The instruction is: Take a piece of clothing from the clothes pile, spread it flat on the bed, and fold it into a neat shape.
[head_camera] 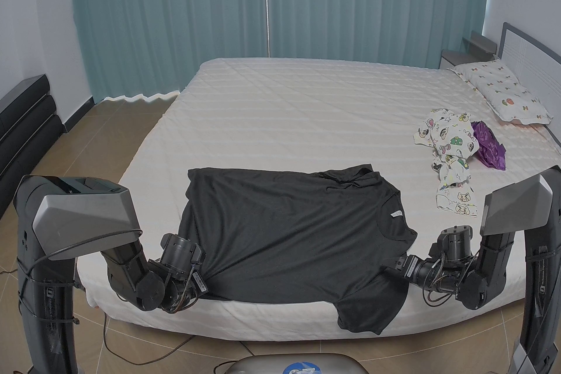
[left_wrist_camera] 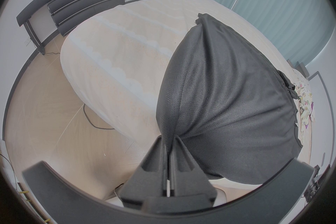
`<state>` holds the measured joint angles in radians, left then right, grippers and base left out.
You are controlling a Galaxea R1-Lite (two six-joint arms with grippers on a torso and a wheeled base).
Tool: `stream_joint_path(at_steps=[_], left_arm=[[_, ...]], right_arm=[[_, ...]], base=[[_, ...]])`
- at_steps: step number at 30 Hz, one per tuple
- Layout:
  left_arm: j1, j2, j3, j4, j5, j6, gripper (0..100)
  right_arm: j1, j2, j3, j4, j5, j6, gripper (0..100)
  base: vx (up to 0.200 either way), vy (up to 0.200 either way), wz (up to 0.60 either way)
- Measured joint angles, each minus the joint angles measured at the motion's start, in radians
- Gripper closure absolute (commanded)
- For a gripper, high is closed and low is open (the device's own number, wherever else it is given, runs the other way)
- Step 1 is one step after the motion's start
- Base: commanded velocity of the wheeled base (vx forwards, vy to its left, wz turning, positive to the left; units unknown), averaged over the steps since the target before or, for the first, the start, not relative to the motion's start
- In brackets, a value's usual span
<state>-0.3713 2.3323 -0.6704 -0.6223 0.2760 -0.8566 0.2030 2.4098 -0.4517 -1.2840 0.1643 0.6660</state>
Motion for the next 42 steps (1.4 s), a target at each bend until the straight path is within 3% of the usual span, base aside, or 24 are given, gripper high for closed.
stream_joint_path(at_steps=[13, 23, 42], left_arm=[[0.001, 0.0, -0.001, 0.0, 0.0, 0.001, 100], [-0.001, -0.004, 0.008, 0.006, 0.0, 0.021, 100], [-0.029, -0.024, 0.059, 0.075, 0.001, 0.098, 100]], right_arm=[[-0.03, 0.022, 0.001, -0.001, -0.023, -0.117, 100], [-0.09, -0.007, 0.105, -0.005, -0.022, -0.154, 100], [-0.102, -0.044, 0.206, -0.006, -0.025, -0.2, 100]], base=[[0.0, 0.0, 0.0], [0.0, 0.0, 0.0], [0.0, 0.0, 0.0]])
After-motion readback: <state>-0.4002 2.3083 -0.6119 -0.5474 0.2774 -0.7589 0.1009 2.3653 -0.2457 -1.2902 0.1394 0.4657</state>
